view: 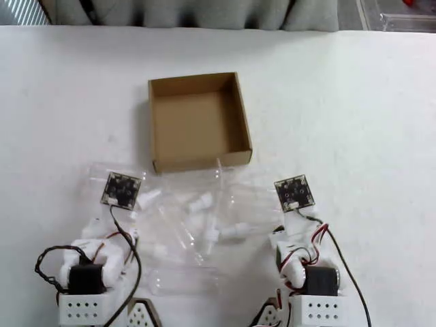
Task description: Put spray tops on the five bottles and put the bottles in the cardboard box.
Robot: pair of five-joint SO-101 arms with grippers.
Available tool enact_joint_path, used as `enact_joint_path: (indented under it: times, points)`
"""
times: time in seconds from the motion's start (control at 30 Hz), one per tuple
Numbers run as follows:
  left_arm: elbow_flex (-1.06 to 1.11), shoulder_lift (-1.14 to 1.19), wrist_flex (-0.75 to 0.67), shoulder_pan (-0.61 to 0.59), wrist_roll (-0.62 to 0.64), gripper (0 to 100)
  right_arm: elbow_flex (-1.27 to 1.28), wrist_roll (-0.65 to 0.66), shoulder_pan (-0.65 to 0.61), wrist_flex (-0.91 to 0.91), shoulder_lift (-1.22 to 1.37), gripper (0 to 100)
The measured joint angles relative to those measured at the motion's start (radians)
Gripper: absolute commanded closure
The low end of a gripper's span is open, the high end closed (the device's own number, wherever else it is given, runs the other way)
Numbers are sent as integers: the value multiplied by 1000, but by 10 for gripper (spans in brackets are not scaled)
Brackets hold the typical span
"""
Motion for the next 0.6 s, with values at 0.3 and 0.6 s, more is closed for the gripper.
enact_joint_path:
  times: [0.3,0.6]
  points:
    - [0,0,0,0,0,976,0,0,-38,0,0,947]
    - [0,0,-49,-23,0,976,-8,0,-52,0,0,946]
